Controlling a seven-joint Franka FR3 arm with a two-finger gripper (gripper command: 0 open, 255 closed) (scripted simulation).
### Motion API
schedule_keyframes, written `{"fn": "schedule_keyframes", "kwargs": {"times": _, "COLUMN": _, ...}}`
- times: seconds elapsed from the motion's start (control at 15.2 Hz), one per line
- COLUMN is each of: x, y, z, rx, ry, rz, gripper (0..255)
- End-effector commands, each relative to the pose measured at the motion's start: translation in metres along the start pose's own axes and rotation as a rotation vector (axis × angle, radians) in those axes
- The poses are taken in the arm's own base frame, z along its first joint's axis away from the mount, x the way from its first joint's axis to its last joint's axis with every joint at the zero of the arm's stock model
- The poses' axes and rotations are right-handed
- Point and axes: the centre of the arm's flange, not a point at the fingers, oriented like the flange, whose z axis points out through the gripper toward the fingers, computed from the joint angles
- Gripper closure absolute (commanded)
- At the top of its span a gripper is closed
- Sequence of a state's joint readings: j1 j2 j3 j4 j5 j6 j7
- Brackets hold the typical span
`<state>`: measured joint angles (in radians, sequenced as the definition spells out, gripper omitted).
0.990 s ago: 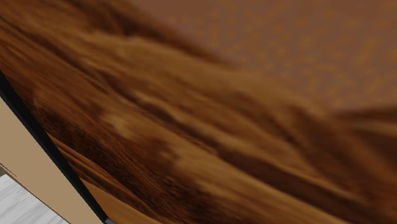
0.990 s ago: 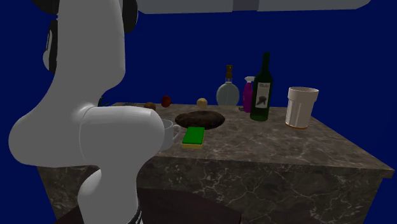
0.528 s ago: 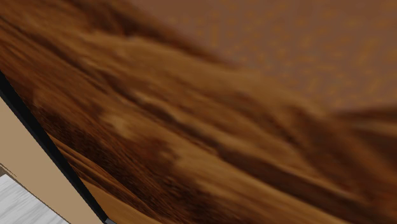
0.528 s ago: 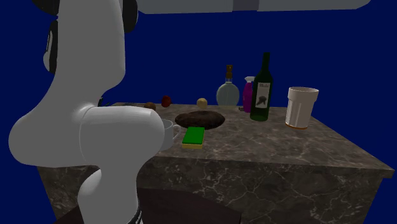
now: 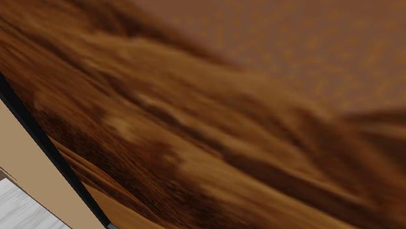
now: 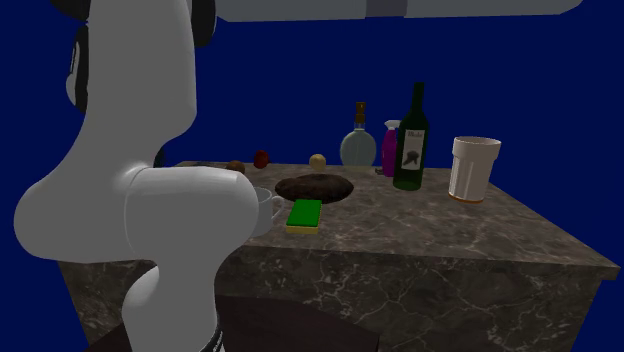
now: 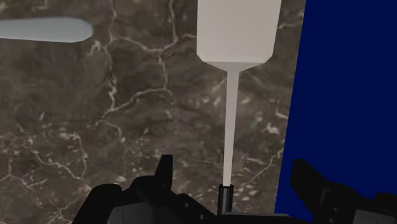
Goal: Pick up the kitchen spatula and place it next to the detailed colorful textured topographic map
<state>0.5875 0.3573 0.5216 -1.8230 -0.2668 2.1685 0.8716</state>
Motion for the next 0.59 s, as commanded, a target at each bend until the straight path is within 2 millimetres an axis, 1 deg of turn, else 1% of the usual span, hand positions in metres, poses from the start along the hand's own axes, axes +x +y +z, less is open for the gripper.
{"fn": "schedule_keyframes", "kwargs": {"times": 0.0, "x": -0.001, "y": -0.001, "z": -0.023, "rx": 0.002, "ry": 0.001, "rz": -0.001, "gripper": 0}}
{"fn": "schedule_keyframes", "kwargs": {"times": 0.07, "x": -0.001, "y": -0.001, "z": -0.034, "rx": 0.002, "ry": 0.001, "rz": -0.001, "gripper": 0}}
{"fn": "schedule_keyframes", "kwargs": {"times": 0.53, "x": -0.001, "y": -0.001, "z": -0.034, "rx": 0.002, "ry": 0.001, "rz": -0.001, "gripper": 0}}
